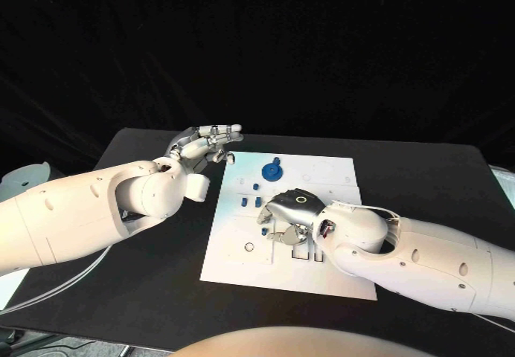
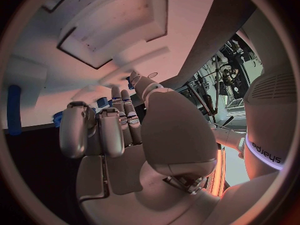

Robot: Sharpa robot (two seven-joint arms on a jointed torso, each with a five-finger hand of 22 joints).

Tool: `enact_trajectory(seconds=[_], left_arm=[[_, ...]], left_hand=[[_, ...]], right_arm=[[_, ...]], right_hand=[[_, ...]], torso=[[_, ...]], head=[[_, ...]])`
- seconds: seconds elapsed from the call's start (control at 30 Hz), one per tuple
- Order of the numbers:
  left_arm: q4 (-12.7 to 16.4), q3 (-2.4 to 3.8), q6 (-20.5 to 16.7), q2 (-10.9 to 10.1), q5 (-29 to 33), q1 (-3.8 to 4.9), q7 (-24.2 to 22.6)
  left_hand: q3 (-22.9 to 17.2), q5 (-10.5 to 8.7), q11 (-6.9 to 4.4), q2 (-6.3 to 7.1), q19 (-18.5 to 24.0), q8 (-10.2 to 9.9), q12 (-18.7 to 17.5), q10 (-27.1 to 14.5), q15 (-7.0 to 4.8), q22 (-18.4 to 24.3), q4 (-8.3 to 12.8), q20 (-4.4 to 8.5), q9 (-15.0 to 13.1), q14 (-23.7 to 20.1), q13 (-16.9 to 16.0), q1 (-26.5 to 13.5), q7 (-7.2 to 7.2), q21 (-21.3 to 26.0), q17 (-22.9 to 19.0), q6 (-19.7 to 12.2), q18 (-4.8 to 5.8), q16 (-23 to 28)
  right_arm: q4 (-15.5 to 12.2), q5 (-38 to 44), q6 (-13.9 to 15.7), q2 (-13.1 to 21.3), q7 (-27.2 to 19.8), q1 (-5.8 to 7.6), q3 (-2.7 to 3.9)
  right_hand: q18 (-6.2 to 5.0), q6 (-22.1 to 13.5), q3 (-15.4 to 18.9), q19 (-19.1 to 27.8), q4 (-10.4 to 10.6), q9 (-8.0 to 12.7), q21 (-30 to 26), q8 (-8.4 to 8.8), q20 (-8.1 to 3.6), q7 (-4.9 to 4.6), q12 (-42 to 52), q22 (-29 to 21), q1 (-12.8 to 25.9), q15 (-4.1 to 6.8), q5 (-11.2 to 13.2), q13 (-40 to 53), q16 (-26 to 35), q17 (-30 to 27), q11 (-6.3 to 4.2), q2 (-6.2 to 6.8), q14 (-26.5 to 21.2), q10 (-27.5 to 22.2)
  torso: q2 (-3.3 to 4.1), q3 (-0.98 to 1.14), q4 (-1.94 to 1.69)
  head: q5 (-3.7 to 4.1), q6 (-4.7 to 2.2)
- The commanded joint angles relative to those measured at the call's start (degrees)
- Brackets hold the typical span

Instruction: Assemble the parts on the task board

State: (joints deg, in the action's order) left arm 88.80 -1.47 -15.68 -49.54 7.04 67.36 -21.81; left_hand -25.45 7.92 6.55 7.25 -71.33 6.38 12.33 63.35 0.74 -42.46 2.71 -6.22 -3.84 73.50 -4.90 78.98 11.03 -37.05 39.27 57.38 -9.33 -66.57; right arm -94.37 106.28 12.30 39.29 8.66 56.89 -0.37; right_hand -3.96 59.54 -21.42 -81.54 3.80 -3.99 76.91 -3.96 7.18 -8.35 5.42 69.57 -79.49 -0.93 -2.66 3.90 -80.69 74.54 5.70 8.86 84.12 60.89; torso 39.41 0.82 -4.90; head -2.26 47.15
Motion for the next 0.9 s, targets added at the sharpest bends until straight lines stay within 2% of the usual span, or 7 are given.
enact_trajectory(seconds=[0.03,0.2,0.37,0.5,0.67,0.8,0.9], left_arm=[[-0.1,0.03,1.0,0.0,0.1,0.02,-0.2],[-0.2,0.03,1.0,-0.2,0.1,0.02,-0.1],[0.0,0.03,1.1,-0.4,0.1,0.03,0.0],[0.0,0.03,1.2,-0.3,0.1,0.03,-0.1],[0.0,0.03,0.9,-0.2,0.1,0.03,-0.4],[0.0,0.02,0.8,-0.2,0.1,0.03,-0.5],[-0.1,0.01,0.8,-0.2,0.1,0.02,-0.6]], left_hand=[[0.3,-0.36,-0.07,-0.07,-0.1,0.2,0.2,-0.5,0.46,-0.1,0.0,-0.33,0.0,0.1,0.1,-0.6,-0.03,0.4,-0.1,-0.5,-1.01,-0.3],[0.3,-0.36,-0.07,-0.09,-0.1,0.2,0.3,-0.5,0.46,-0.1,0.0,-0.34,0.0,0.1,0.1,-0.6,-0.03,0.4,-0.1,-0.5,-1.02,-0.3],[0.2,-0.35,-0.10,-0.22,-0.1,0.3,0.4,-0.6,0.46,-0.1,0.1,-0.35,-0.1,0.0,0.0,-0.4,-0.06,0.4,-0.2,-0.5,-1.04,-0.3],[0.2,-0.33,-0.12,-0.34,-0.1,0.3,0.6,-0.6,0.44,-0.1,0.2,-0.36,-0.1,0.0,0.0,-0.3,-0.08,0.4,-0.2,-0.5,-1.05,-0.4],[0.2,-0.32,-0.13,-0.39,-0.1,0.4,0.7,-0.7,0.43,-0.1,0.3,-0.36,-0.1,0.0,0.0,-0.2,-0.09,0.4,-0.1,-0.5,-1.06,-0.4],[0.2,-0.31,-0.14,-0.40,-0.1,0.4,0.7,-0.7,0.43,-0.1,0.3,-0.36,-0.1,0.0,0.0,-0.2,-0.10,0.4,-0.1,-0.5,-1.06,-0.4],[0.2,-0.31,-0.14,-0.40,-0.1,0.4,0.7,-0.7,0.43,-0.1,0.3,-0.36,-0.1,0.0,0.0,-0.2,-0.10,0.4,-0.1,-0.5,-1.06,-0.4]], right_arm=[[-0.8,-0.6,5.6,1.2,-0.8,0.09,0.56],[-2.8,-3.7,6.3,5.4,-0.9,1.54,1.60],[-4.3,-5.3,4.2,9.5,0.9,3.62,2.16],[-4.9,-5.3,1.7,12.2,2.7,5.09,2.34],[-4.8,-4.5,-1.3,13.8,3.7,5.74,2.37],[-4.7,-3.8,-3.3,14.4,4.1,5.84,2.29],[-4.4,-3.4,-4.7,14.5,4.3,5.81,2.20]], right_hand=[[-0.61,0.7,-0.3,0.2,-0.3,-0.1,-0.2,-0.24,-0.30,-0.02,0.4,-0.1,-0.5,0.15,-0.2,0.0,0.2,-0.3,-0.15,-0.55,2.8,0.8],[-0.58,1.7,-0.5,0.1,-0.1,-0.2,-0.3,-0.36,-0.55,0.10,1.3,-0.1,-0.6,0.39,-0.2,-0.1,0.2,-0.4,-0.46,-0.70,2.9,2.5],[-0.59,1.4,0.0,0.0,0.1,0.0,-0.4,0.05,-0.68,0.45,1.1,-0.3,-0.1,0.47,-0.2,-0.3,0.3,-0.5,-0.52,0.15,2.9,2.5],[-0.61,-0.1,1.9,0.0,0.6,0.3,-0.7,0.50,-0.57,1.43,-0.5,-0.6,0.5,0.30,-0.1,-0.4,0.5,-0.9,-0.38,1.38,2.9,-0.1],[-0.69,-1.5,4.2,0.0,1.2,0.3,-1.0,0.41,-1.83,2.53,-1.6,-0.9,0.0,1.96,-0.1,-0.3,0.7,-1.3,-1.87,1.29,3.0,-2.0],[-0.64,-1.5,5.5,-0.1,1.6,0.2,-1.1,0.35,-2.15,2.89,-1.4,-0.9,-0.2,2.12,-0.2,-0.2,0.8,-1.4,-2.12,1.40,3.0,-1.4],[-0.62,-1.1,6.0,-0.1,1.8,0.2,-1.2,0.27,-2.09,2.94,-1.1,-1.0,-0.5,1.92,-0.2,-0.2,0.9,-1.5,-2.16,1.16,3.0,-0.6]], torso=[[0.05,-0.02,0.02],[-0.05,-0.08,0.08],[0.01,-0.08,0.22],[-0.09,-0.11,0.28],[-0.03,-0.11,0.21],[0.01,-0.02,0.29],[-0.02,-0.07,0.31]], head=[[0.13,-0.01],[0.49,-0.27],[0.68,-0.45],[0.93,-0.45],[1.12,-0.66],[1.18,-0.70],[1.22,-0.79]])
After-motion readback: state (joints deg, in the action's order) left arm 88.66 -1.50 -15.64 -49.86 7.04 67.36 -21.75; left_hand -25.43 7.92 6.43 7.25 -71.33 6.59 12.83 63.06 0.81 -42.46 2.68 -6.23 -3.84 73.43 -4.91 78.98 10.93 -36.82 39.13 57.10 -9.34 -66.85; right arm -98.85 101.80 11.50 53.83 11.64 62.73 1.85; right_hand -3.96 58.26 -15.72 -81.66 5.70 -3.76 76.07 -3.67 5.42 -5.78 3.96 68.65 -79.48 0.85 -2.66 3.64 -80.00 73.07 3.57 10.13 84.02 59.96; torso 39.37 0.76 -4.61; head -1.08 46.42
